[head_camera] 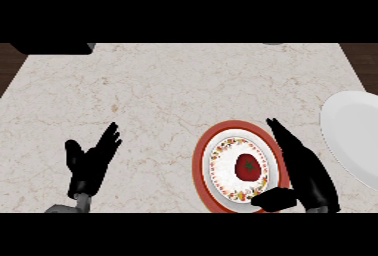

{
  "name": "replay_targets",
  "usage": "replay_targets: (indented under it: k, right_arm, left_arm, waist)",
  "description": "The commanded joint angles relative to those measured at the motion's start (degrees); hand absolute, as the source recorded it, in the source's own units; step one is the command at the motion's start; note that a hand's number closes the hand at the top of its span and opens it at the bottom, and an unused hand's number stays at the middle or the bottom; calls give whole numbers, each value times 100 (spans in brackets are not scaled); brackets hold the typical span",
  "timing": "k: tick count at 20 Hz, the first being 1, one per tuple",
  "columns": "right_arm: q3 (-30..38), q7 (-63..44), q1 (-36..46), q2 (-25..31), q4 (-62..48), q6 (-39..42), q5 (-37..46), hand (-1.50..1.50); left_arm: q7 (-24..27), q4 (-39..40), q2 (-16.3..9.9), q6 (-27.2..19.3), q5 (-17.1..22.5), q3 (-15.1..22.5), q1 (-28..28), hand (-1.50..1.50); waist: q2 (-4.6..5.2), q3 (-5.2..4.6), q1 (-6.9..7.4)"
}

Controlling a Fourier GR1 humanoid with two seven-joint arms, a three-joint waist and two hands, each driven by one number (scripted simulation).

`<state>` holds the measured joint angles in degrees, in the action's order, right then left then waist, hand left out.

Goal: Pick the tomato from the plate and place it in the plate

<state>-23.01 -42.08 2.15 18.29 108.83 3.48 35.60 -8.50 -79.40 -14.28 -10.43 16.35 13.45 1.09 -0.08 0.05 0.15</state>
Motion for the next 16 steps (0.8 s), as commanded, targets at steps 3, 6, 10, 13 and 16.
replay_targets:
  k: [3, 6, 10, 13, 16]
  right_arm:
    - [1, -173, 102, -452, 23, 357, 270, -150]
    - [-463, -105, -21, -910, -418, -175, 958, -150]
    - [19, 49, -37, -518, -677, 204, 898, -150]
    - [-127, -42, -26, -783, -698, 134, 1324, -150]
    - [44, 245, -325, -582, -691, 231, 1223, -150]
  left_arm:
    - [-670, -583, 52, 65, -135, -125, -170, 0]
    - [-225, -28, 108, 333, -180, -313, -89, 0]
    - [-460, -489, 141, 219, -266, -320, -248, 0]
    - [-302, 20, 268, 362, -339, -573, 103, 0]
    - [-557, -319, 424, 272, -457, -427, 11, 0]
  waist:
    - [3, -5, -7]
    - [6, -6, -9]
    - [4, -5, -4]
    - [7, -6, -19]
    - [5, -5, -23]
